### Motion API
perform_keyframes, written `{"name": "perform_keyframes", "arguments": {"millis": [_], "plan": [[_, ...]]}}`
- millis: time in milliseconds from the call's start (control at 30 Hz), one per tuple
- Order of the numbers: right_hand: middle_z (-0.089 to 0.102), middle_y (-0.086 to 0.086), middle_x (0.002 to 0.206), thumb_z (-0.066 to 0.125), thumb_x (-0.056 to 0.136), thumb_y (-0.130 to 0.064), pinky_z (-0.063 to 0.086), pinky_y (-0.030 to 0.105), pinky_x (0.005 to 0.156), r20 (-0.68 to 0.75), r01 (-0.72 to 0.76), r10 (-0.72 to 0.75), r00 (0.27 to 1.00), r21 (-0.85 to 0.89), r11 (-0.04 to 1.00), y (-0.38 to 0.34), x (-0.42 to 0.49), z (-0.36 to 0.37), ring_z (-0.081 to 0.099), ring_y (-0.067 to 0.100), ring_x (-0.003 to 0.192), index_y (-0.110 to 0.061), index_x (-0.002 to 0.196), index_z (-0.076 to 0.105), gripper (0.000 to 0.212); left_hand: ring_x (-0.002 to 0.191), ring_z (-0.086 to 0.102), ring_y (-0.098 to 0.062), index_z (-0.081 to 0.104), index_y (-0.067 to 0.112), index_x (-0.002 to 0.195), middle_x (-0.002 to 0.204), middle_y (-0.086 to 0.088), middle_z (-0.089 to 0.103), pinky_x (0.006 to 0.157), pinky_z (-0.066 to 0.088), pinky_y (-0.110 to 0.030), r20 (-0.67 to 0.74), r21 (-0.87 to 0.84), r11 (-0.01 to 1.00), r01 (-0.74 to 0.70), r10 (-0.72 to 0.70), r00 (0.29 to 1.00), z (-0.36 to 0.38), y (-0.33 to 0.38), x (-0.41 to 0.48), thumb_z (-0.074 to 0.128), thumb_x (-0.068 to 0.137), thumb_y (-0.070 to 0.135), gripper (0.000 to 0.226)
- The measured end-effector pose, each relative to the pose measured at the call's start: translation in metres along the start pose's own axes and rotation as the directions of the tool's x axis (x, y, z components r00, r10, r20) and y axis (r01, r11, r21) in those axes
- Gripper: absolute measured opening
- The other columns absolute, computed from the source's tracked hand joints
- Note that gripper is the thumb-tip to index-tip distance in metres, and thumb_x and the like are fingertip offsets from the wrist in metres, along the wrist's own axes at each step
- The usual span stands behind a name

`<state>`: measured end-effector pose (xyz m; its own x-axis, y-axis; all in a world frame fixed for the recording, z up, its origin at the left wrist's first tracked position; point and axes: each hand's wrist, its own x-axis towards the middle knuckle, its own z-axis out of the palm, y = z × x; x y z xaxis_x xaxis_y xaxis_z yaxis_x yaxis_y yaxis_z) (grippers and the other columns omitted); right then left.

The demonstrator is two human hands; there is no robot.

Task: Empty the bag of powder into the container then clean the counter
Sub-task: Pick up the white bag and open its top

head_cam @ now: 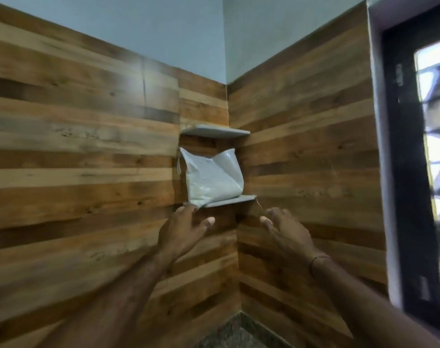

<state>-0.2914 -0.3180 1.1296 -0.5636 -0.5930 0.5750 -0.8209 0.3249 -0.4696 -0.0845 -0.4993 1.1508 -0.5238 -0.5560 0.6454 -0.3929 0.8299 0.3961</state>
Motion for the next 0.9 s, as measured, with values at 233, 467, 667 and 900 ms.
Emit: {"name": "perform_keyframes", "arguments": {"millis": [233, 467, 667, 900], "plan": [[0.066, 0.001, 0.117, 0.046, 0.102, -0.054, 0.056, 0.041, 0.09, -0.09, 0.003, -0.005, 0.996, -0.026, 1.0, -0.034, 0.143, 0.013, 0.064, 0.018, 0.101, -0.022, 0.123, 0.06, 0.041, 0.122, 0.062, -0.024, 0.054, 0.02, 0.142, 0.141, -0.006, 0.062, 0.095, 0.053, -0.039, -0.093, 0.042, 0.996, -0.082, 0.086, 0.992, 0.003, -0.022, 0.144, 0.06, 0.087, 0.07, 0.075], [0.067, -0.001, 0.103, 0.064, 0.092, -0.052, 0.059, 0.035, 0.078, -0.098, 0.028, -0.051, 0.994, -0.229, 0.973, -0.059, 0.334, 0.079, 0.063, 0.014, 0.082, -0.027, 0.108, 0.062, 0.03, 0.139, 0.042, -0.031, 0.044, 0.021, 0.148, 0.155, -0.011, 0.043, 0.108, 0.041, -0.046, -0.21, 0.127, 0.984, -0.124, 0.149, 0.966, 0.028, -0.087, 0.324, 0.067, 0.089, 0.059, 0.074], [0.047, 0.005, 0.152, 0.071, 0.093, -0.035, 0.049, 0.037, 0.106, -0.088, 0.108, -0.146, 0.985, -0.339, 0.934, -0.086, 0.35, 0.072, 0.056, 0.027, 0.128, -0.021, 0.148, 0.048, 0.061, 0.124, 0.054, -0.033, 0.043, 0.01, 0.142, 0.146, -0.016, 0.039, 0.091, 0.051, -0.035, -0.369, -0.105, 0.991, -0.085, 0.041, 0.928, 0.018, -0.068, 0.344, 0.079, 0.088, 0.039, 0.071], [0.037, 0.008, 0.161, 0.066, 0.098, -0.023, 0.042, 0.04, 0.115, 0.026, 0.138, -0.143, 0.989, -0.486, 0.863, -0.098, 0.428, 0.108, 0.046, 0.03, 0.141, -0.022, 0.159, 0.03, 0.071, 0.117, 0.065, -0.03, 0.063, 0.01, 0.132, 0.131, -0.011, 0.068, 0.09, 0.052, -0.033, -0.288, -0.376, 0.924, -0.073, -0.041, 0.957, 0.031, -0.102, 0.389, 0.083, 0.085, 0.033, 0.057]]}}
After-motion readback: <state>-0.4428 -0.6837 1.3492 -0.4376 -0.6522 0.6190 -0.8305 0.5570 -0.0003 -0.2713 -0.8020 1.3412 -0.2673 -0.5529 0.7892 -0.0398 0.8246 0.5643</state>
